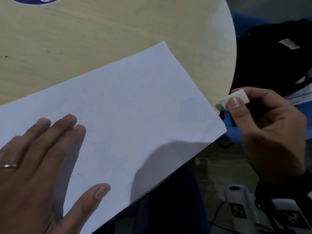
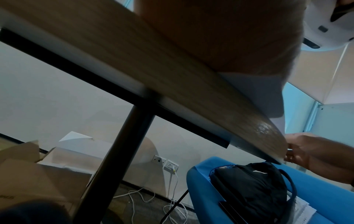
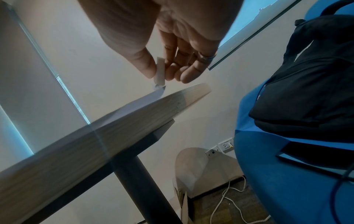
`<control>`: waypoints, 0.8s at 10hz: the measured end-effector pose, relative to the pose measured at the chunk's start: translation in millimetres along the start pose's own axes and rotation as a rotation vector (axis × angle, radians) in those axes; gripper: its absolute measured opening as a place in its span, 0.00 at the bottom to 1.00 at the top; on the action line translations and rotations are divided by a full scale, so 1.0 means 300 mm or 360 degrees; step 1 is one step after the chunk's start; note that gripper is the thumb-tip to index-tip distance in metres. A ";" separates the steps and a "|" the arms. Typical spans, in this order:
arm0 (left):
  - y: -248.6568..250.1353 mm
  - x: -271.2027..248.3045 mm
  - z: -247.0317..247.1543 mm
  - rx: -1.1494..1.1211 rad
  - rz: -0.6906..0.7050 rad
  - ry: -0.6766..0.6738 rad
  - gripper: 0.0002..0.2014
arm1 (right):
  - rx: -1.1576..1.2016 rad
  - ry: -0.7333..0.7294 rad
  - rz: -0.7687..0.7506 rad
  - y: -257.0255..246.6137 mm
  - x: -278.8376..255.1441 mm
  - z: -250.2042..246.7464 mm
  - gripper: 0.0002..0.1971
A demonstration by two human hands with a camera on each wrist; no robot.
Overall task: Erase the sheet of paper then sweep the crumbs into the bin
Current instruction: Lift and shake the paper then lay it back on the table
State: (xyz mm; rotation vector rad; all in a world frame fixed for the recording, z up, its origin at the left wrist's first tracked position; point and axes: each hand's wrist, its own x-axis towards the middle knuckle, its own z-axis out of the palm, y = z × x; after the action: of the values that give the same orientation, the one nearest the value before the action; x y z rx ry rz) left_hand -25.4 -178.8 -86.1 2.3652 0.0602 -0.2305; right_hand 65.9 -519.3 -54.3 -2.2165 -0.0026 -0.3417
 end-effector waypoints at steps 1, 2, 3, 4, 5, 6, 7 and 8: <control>-0.040 -0.001 -0.001 0.0312 0.0187 0.0063 0.47 | -0.0058 -0.0011 -0.0083 -0.032 -0.002 -0.002 0.06; -0.019 -0.002 -0.027 0.0599 0.0444 0.0199 0.47 | -0.0175 -0.0237 -0.0144 -0.076 0.003 0.006 0.09; -0.024 -0.008 0.001 0.0816 0.0431 0.0335 0.46 | -0.0169 -0.0593 -0.0240 -0.117 -0.039 0.074 0.07; -0.019 0.000 0.005 0.0932 0.0493 0.0413 0.45 | -0.0463 -0.0490 -0.0492 -0.088 -0.046 0.059 0.03; -0.018 0.001 -0.009 0.1005 0.0482 0.0403 0.44 | -0.0488 -0.0224 -0.0269 -0.112 0.016 0.005 0.13; -0.007 0.002 -0.017 0.1039 0.0464 0.0425 0.44 | -0.0516 -0.0362 -0.0504 -0.160 -0.028 0.064 0.06; -0.001 0.009 -0.013 0.1064 0.0483 0.0452 0.45 | -0.0493 -0.0412 -0.0476 -0.151 -0.051 0.090 0.08; -0.001 0.008 -0.017 0.1070 0.0507 0.0464 0.46 | -0.0482 -0.0364 -0.0262 -0.130 0.034 0.031 0.14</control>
State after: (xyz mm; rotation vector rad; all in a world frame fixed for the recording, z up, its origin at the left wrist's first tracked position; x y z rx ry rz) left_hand -22.2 -175.1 -83.2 3.0077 -0.2981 0.2992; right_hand 73.3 -489.0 -27.1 -2.5525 -0.2743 -0.1847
